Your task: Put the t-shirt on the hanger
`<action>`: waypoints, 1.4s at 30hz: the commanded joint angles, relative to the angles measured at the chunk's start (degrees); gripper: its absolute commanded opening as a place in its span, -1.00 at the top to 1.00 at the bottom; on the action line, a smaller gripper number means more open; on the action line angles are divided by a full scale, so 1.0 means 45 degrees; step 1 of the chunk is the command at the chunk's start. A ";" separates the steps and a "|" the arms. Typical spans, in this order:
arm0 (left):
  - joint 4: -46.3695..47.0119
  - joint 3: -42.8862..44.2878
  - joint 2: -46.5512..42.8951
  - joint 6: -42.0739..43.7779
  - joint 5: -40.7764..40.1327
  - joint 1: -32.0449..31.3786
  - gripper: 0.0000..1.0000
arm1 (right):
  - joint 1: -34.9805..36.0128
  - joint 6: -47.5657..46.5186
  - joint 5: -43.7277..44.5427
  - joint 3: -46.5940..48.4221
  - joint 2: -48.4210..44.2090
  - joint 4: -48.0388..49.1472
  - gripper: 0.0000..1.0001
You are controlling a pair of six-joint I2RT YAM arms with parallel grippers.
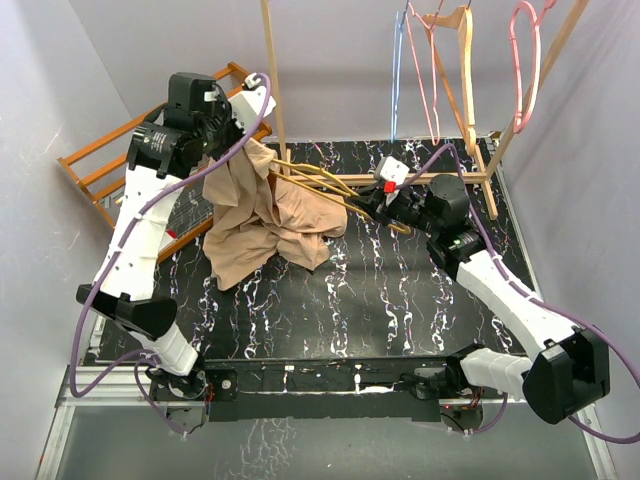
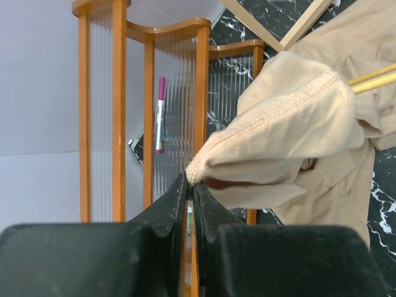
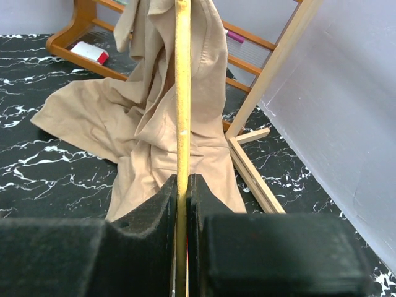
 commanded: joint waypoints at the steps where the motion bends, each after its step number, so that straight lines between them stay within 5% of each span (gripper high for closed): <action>1: -0.0790 0.1887 0.0231 -0.0304 0.0456 0.0047 1.00 | 0.0171 0.0302 0.0601 0.0200 0.0286 0.2049 0.84; 5: -0.1543 0.2790 0.0487 -0.0496 0.0941 0.0017 1.00 | 0.0224 0.0551 0.1076 0.0037 0.0428 0.2674 0.84; 11: -0.1021 0.0951 -0.0110 -0.0478 0.1009 0.0028 1.00 | 0.0220 0.0914 0.1824 -0.0018 0.0070 0.4197 0.84; 20: 0.0111 0.0313 -0.0035 -0.0439 0.0633 0.0032 1.00 | 0.0224 0.0631 -0.0269 0.0567 0.0461 0.3183 0.84; 25: 0.0435 0.1759 0.0557 -0.0260 0.0314 0.0032 1.00 | 0.0213 0.0419 -0.1443 0.0532 0.0938 0.2007 0.84; 42: 0.1367 0.2439 0.0387 0.0736 -0.0347 0.0030 1.00 | 0.0289 0.0504 -0.0803 0.0310 0.2055 0.1794 0.84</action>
